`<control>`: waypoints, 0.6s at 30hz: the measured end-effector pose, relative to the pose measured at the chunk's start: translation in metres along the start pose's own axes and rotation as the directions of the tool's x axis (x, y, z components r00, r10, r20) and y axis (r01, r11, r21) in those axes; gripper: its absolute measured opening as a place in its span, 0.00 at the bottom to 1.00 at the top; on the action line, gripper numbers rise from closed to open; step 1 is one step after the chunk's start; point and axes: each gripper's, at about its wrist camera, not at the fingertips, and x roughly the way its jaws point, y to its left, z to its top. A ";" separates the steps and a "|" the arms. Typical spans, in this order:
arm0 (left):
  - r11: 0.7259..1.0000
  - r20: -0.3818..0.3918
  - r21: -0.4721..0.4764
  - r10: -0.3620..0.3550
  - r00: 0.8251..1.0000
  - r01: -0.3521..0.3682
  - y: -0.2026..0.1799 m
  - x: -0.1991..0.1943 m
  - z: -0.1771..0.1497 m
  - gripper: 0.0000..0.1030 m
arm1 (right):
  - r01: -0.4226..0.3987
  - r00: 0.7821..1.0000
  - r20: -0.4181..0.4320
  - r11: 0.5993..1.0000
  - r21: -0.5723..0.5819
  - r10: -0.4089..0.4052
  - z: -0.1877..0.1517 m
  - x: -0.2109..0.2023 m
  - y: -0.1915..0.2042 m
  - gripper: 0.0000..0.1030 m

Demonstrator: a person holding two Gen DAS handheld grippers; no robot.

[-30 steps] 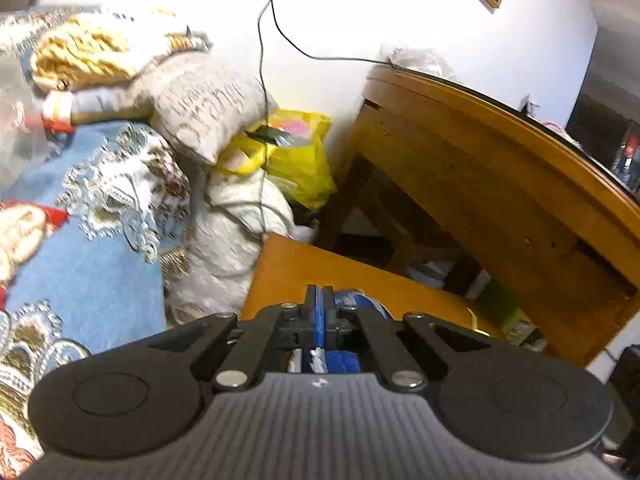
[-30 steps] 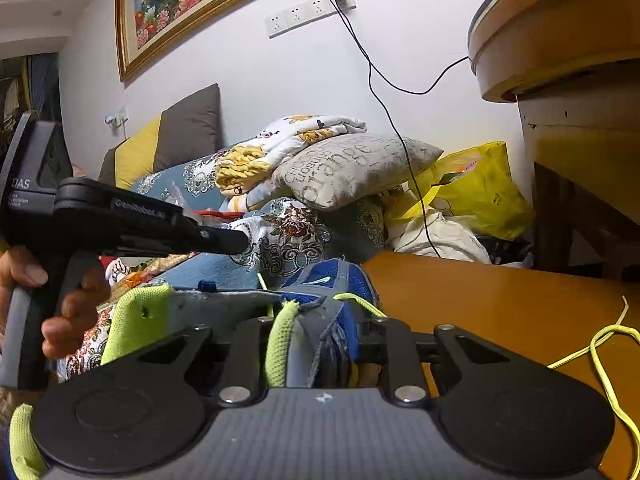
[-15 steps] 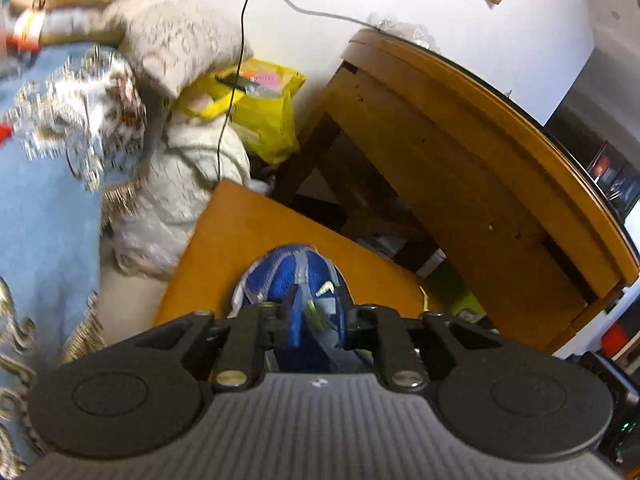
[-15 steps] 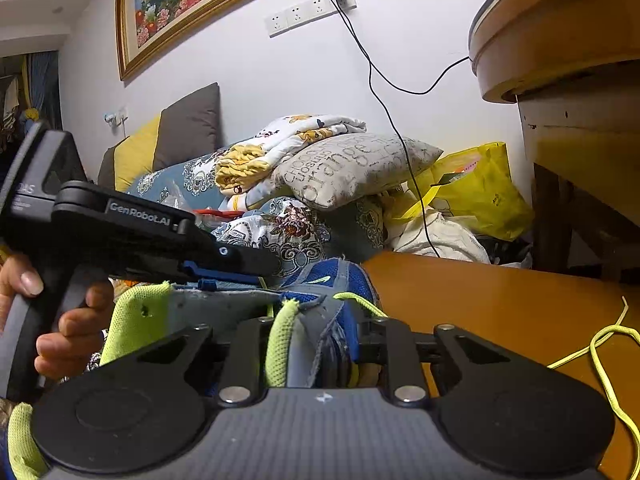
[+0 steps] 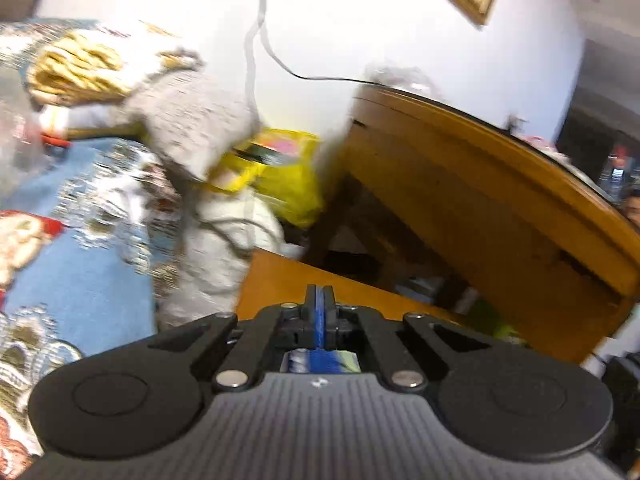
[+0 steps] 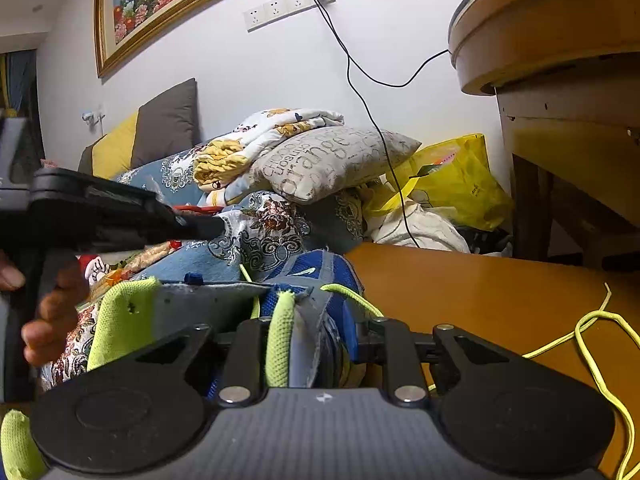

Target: Lace up shoes with both hands

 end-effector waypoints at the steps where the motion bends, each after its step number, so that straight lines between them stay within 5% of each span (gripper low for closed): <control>1: 1.000 -0.026 0.007 -0.026 0.999 0.026 -0.002 0.002 -0.001 0.04 | 0.000 1.000 0.000 1.000 -0.002 0.000 0.000 0.000 0.000 0.23; 2: 0.999 -0.052 0.014 -0.036 0.998 0.037 -0.005 0.005 -0.003 0.06 | 0.000 1.000 0.001 1.000 -0.004 0.000 0.000 0.000 0.001 0.23; 5: 0.999 -0.092 0.017 -0.028 0.995 0.030 -0.010 0.014 -0.008 0.39 | 0.000 1.000 0.002 1.000 -0.005 0.000 0.000 0.000 0.000 0.23; 7: 0.999 -0.096 -0.008 -0.034 0.995 0.033 -0.009 0.018 -0.011 0.41 | -0.001 1.000 0.002 1.000 -0.005 0.001 0.000 0.000 0.000 0.23; 10: 0.997 -0.111 -0.073 -0.041 0.993 0.033 -0.004 0.027 -0.015 0.29 | -0.002 1.000 0.002 1.000 -0.006 0.002 0.001 0.000 0.000 0.23; 11: 0.995 -0.125 -0.095 -0.041 0.991 0.030 -0.002 0.031 -0.016 0.05 | -0.002 1.000 0.001 1.000 -0.006 0.002 0.001 0.000 0.000 0.23; 18: 0.993 -0.120 -0.114 -0.019 0.993 0.005 0.002 0.034 -0.017 0.02 | -0.001 1.000 -0.001 1.000 -0.004 0.001 0.001 -0.001 0.001 0.23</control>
